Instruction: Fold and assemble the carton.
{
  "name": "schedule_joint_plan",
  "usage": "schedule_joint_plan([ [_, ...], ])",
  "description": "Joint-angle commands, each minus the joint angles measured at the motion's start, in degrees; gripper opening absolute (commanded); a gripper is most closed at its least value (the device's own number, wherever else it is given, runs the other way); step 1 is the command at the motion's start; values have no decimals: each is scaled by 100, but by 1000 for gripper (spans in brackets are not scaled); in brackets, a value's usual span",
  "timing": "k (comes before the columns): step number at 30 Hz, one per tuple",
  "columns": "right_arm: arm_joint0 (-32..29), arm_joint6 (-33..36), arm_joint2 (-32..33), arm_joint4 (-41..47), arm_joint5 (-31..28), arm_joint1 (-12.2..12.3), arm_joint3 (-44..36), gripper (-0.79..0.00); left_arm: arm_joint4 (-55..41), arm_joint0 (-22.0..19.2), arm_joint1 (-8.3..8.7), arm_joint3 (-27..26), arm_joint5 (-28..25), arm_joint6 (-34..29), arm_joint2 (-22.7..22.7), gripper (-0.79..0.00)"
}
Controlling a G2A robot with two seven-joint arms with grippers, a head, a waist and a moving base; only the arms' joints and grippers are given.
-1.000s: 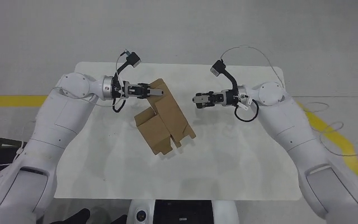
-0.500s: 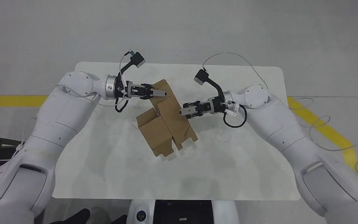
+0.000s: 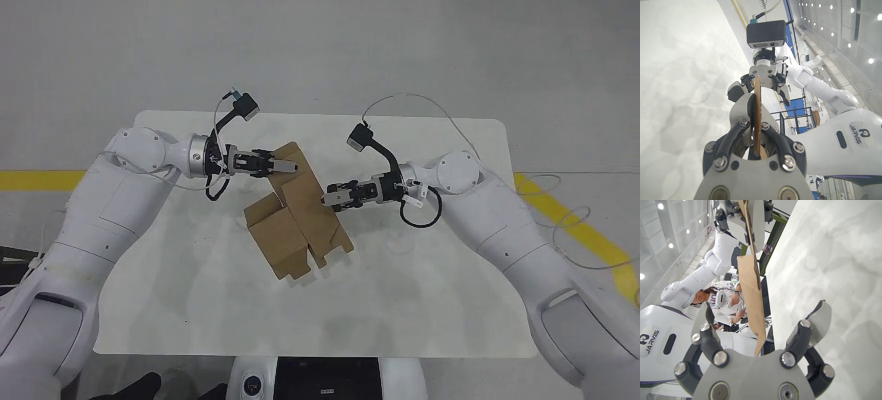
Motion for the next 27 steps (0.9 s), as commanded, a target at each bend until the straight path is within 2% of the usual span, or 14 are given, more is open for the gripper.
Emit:
schedule_joint_plan([
  [1, -2, 0, 7, -3, 0, 1, 1, -434, 2, 1, 0, 0, 0, 0, -3, -785],
  [2, -2, 0, 7, -3, 0, 1, 1, -105, 2, 1, 0, 0, 0, 0, -3, -785],
  [3, -15, -15, -32, 0, -15, -9, -35, -105, -85, 37, -12, -124, 27, -27, 47, -785],
  [4, -15, -15, -32, 0, -15, -9, -35, 0, -232, 85, -23, -254, 67, -67, 102, -785],
  [12, -31, -51, -30, -17, -2, -8, -47, 0, -405, 72, 60, -288, 114, -114, 146, -785],
  [14, -101, -196, 9, -163, 73, 2, -211, 0, -406, 71, 80, -309, 102, -102, 159, -785],
  [24, -286, -80, 129, -369, 198, -28, -637, 0, -376, 40, 110, -376, -6, 5, 354, -785],
  [27, -305, -44, 165, -390, 192, -50, -637, -416, -367, 13, 115, -358, -36, 36, 412, -785],
])
